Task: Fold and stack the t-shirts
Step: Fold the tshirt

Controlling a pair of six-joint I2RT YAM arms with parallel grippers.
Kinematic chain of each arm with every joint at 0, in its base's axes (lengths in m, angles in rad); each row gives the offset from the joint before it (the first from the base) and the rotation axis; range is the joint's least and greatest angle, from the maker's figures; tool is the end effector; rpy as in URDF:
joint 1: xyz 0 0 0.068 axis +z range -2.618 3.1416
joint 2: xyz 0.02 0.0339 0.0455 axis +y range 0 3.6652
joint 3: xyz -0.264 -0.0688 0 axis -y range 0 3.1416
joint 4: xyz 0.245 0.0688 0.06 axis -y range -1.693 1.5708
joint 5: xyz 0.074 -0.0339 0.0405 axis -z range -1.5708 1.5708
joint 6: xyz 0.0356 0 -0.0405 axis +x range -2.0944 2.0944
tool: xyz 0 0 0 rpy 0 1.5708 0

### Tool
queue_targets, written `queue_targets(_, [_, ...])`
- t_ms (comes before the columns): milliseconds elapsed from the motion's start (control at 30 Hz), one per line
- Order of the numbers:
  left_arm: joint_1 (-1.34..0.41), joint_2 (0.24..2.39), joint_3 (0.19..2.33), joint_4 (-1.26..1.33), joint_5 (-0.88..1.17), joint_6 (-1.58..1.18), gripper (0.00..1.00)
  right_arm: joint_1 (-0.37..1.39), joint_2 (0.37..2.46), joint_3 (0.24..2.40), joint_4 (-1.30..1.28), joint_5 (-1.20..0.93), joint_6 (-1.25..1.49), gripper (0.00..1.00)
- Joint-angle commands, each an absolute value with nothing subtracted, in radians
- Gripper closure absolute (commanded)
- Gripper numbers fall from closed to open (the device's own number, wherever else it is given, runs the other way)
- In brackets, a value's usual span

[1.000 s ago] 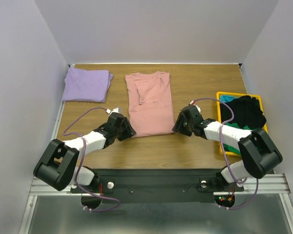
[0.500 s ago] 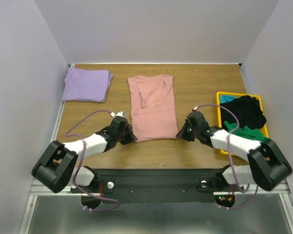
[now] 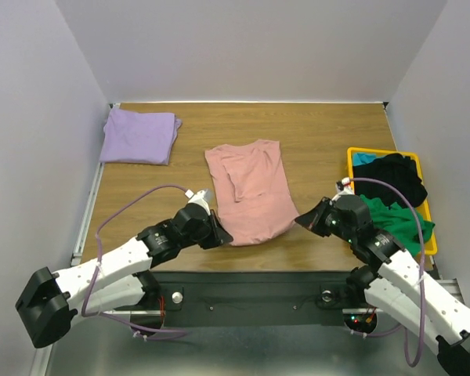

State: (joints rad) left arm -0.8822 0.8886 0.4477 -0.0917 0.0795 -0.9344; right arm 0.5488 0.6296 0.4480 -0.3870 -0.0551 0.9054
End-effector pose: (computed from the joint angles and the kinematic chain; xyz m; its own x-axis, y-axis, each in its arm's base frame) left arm 0.1218 -0.1524 0.2125 -0.8458 -0.2339 -0.4796 0.2238 0.6604 -0.7168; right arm 0.1276 0.0803 0.2247 -0.7245 0.4777 -0.4969 0.0154 0.7319 0.6812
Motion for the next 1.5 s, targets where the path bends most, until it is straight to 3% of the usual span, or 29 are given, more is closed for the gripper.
queue_targets(0, [-0.885, 0.882, 0.56, -0.109, 0.045, -0.914, 1.0, 0.548, 0.698, 0.598, -0.402, 0.021, 0.867, 1.0])
queue_targets(200, [-0.856, 0.943, 0.702, -0.147, -0.129, -0.873, 1.0, 0.546, 0.9, 0.829, -0.384, 0.199, 0.764, 1.0])
queue_targets(433, [-0.706, 1.063, 0.816, -0.104, -0.071, -0.807, 1.0, 0.545, 1.109, 1.011, -0.325, 0.356, 0.681, 1.0])
queue_targets(800, [-0.532, 1.282, 0.968, -0.031, -0.011, -0.729, 1.0, 0.471, 1.475, 1.343, -0.256, 0.292, 0.571, 1.0])
queue_targets(1467, [-0.367, 1.772, 1.351, -0.124, 0.057, -0.678, 1.0, 0.387, 1.894, 1.635, -0.218, 0.252, 0.462, 0.99])
